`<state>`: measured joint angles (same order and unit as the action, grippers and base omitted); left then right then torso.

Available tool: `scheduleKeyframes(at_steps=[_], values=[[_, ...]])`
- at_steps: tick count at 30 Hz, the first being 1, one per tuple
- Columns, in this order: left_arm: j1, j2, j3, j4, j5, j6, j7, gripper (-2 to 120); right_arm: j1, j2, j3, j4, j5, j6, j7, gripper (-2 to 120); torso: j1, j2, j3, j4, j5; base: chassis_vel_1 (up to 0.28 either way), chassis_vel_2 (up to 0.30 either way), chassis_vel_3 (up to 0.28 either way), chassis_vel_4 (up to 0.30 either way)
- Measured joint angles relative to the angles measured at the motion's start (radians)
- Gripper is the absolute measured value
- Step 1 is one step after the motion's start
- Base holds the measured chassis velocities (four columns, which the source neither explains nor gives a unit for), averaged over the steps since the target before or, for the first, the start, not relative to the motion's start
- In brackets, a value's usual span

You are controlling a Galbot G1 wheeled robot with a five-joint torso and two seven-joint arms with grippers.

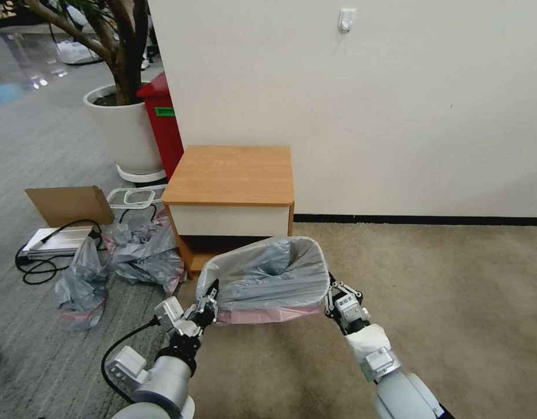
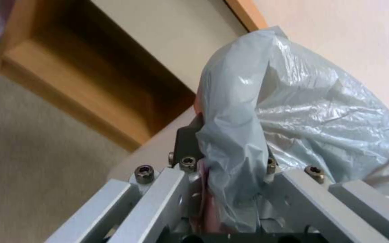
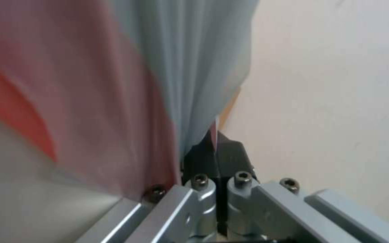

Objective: Pick up the garbage bag from the table and place it over the trash can.

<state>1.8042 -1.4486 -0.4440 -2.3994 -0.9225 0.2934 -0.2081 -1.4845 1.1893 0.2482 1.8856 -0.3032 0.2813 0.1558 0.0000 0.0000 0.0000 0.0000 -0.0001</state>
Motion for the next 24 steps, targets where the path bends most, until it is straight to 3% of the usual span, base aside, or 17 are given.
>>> scheduleKeyframes(at_steps=[8,15,24], values=[[0.007,-0.009,0.002,-0.03,-0.035,0.04,-0.025,9,0.011,0.05,0.007,-0.047,-0.107,0.058,0.036,0,0.0,0.0,0.0,0.0,0.0,0.0,0.0,0.0,0.0],[-0.031,0.014,-0.021,0.047,0.044,0.013,-0.018,7,-0.015,0.055,0.005,-0.013,-0.041,0.071,0.007,0,0.0,0.0,0.0,0.0,-0.0001,0.0,0.0,0.0,0.0],[-0.061,0.057,-0.053,0.063,0.021,0.027,-0.019,7,-0.038,0.016,0.03,0.012,0.009,0.105,-0.056,0,0.0,0.0,0.0,-0.0001,0.0,0.0,0.0,0.0,0.0]])
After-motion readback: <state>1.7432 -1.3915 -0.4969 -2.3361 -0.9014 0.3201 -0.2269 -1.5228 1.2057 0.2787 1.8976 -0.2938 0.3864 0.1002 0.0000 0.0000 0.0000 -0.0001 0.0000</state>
